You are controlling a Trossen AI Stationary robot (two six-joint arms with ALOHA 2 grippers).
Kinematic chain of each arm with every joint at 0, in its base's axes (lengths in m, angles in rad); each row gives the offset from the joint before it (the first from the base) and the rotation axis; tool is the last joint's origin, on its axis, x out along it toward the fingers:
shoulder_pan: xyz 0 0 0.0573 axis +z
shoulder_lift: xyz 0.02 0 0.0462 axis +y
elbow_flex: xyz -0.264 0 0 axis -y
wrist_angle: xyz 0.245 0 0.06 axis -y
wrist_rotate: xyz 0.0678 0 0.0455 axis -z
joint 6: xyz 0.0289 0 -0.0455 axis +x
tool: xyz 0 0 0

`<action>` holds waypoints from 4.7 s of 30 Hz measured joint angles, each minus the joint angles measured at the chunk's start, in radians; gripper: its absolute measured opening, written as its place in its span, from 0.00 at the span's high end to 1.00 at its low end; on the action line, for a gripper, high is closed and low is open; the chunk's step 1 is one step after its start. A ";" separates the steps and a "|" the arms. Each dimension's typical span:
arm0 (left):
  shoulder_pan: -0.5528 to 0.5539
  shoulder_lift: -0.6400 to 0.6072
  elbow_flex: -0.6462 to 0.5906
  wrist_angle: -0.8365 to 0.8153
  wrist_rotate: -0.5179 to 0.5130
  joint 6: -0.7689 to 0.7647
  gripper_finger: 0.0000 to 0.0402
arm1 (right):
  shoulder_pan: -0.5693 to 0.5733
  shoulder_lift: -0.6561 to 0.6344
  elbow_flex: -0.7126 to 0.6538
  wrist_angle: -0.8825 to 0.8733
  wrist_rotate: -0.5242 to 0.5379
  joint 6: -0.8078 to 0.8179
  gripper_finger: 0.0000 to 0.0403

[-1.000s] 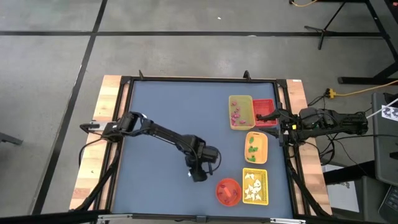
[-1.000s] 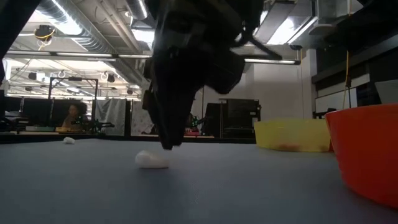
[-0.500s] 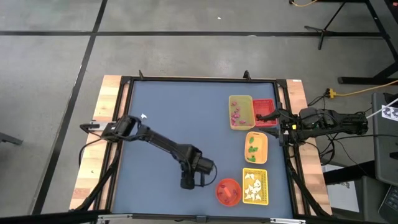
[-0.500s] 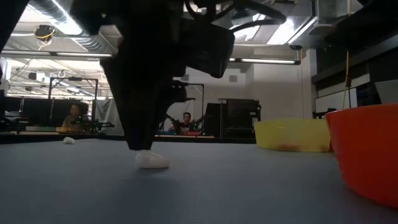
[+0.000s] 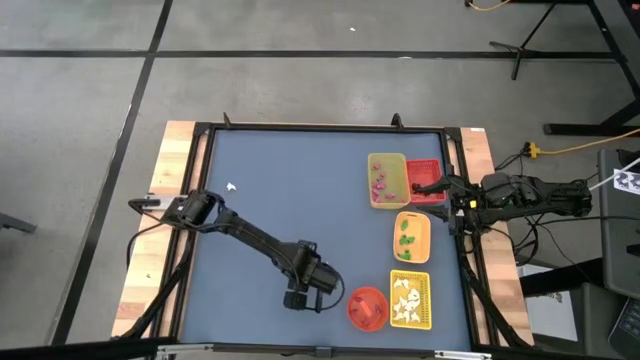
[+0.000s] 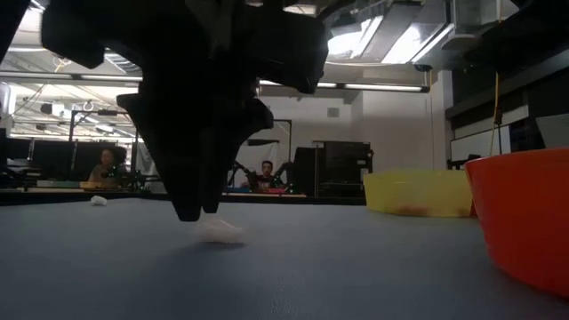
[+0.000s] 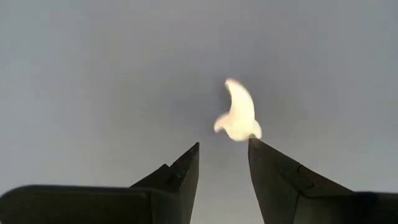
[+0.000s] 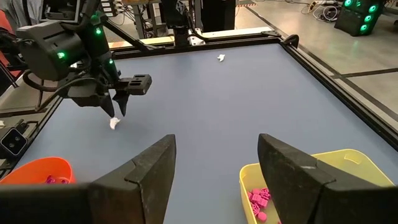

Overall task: Sort Halloween decoration
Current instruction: Put the white ghost toy into the yellow box

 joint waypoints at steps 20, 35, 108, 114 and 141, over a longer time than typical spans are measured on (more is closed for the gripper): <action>-0.023 0.000 0.001 0.106 -0.020 0.074 0.69 | 0.000 0.000 0.000 0.000 -0.001 0.000 0.44; -0.023 -0.002 -0.058 0.178 -0.028 -0.063 0.69 | 0.000 0.000 0.000 0.000 -0.005 0.000 0.44; -0.021 0.000 -0.059 0.147 -0.060 -0.111 0.66 | 0.000 0.000 0.000 0.000 -0.004 0.000 0.44; -0.021 0.000 -0.059 0.148 -0.057 -0.110 0.74 | 0.000 0.000 0.000 0.000 0.000 0.000 0.44; -0.020 0.000 -0.059 0.304 -0.062 -0.109 0.85 | 0.000 0.000 0.000 0.000 -0.001 0.000 0.44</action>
